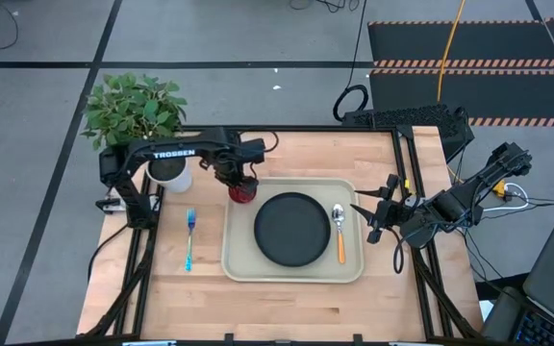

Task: Pick and place plate/cup/fork/spoon on tray
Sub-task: Put the red cup on the top left of the tray

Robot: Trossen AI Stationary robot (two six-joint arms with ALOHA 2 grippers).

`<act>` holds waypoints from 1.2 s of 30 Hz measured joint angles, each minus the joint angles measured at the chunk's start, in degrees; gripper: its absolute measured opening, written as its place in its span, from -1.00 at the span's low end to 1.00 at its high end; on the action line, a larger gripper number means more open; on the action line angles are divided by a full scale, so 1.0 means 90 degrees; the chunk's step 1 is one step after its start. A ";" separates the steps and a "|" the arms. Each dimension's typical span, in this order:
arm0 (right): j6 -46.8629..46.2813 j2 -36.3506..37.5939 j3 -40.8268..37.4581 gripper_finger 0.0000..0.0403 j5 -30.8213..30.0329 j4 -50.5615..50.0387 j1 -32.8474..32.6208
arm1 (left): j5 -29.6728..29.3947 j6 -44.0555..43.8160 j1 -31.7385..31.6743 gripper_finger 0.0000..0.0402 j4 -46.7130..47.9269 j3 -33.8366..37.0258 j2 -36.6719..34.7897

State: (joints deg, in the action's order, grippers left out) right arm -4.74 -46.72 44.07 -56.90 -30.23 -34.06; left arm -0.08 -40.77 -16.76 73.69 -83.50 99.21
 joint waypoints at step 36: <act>-0.0091 -0.0001 0.0000 -0.16 0.0024 -0.0004 -0.0002 | -0.0010 0.0600 0.0008 -0.78 -0.0102 -0.0002 0.0098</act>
State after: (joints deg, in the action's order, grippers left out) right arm -5.56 -46.73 44.07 -56.69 -30.26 -34.09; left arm -0.16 -35.38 -16.69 72.77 -83.53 100.09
